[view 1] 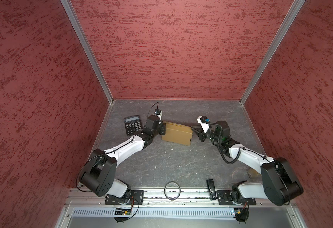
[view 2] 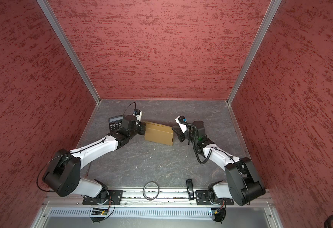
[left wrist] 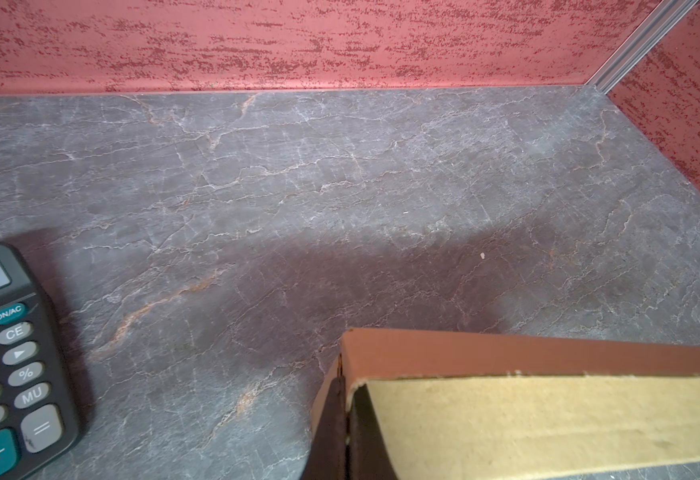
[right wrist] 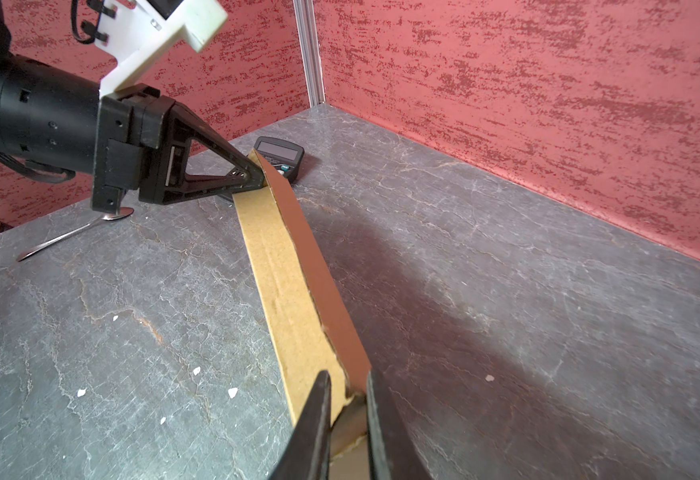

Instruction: Fold the paper box

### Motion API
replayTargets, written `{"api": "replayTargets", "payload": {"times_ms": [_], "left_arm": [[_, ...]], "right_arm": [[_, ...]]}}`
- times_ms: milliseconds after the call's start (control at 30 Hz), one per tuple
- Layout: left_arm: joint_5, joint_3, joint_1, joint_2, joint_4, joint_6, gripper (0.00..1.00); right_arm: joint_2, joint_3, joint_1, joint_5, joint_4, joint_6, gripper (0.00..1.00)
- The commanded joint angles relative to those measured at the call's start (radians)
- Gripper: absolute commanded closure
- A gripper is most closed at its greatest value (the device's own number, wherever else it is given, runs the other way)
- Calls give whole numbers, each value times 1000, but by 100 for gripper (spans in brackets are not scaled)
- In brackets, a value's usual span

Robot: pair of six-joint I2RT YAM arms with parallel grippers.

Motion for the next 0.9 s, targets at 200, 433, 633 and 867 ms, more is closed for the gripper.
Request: {"api": "replayTargets", "payload": {"times_ms": [200, 433, 633, 867], "left_arm": [[0, -67, -27, 69, -166, -30, 100], [-14, -79, -31, 73, -155, -39, 100], [-21, -91, -31, 73, -147, -44, 100], [-30, -110, -31, 70, -132, -54, 100]], "right_arm": [[-13, -39, -2, -27, 31, 27, 83], [6, -41, 0, -31, 39, 34, 83], [8, -37, 3, -31, 36, 35, 83], [7, -36, 6, -32, 34, 36, 83]]}}
